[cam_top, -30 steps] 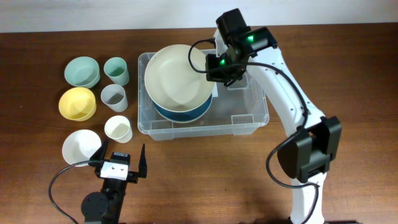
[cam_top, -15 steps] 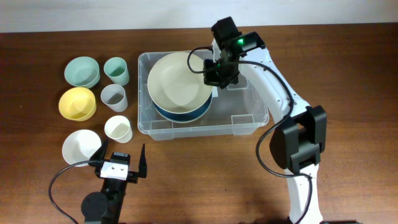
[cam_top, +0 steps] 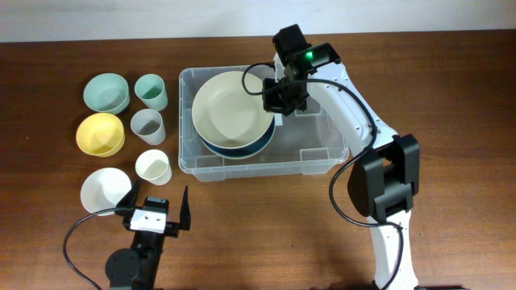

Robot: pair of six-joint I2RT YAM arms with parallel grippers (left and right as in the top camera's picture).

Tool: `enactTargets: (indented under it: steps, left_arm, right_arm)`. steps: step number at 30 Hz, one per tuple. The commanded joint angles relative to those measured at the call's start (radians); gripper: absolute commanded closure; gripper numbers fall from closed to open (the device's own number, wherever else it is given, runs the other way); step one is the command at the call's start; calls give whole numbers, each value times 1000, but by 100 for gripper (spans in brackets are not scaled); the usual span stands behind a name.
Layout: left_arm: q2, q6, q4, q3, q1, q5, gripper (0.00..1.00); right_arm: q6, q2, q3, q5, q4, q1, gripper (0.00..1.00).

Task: Pack container
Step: 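Lower the cream bowl onto the teal plate and open the right gripper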

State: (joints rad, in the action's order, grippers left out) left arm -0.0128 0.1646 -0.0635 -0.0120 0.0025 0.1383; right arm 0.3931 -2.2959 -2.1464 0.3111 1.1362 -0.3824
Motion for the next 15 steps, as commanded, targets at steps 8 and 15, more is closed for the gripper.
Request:
enactTargets:
  steps: [8, 15]
  left_arm:
    - [7, 9, -5, 3, 7, -4, 1]
    - [7, 10, -5, 3, 7, -4, 1]
  right_arm:
    - [8, -34, 2, 86, -6, -3, 94]
    - [8, -37, 2, 90, -4, -4, 59]
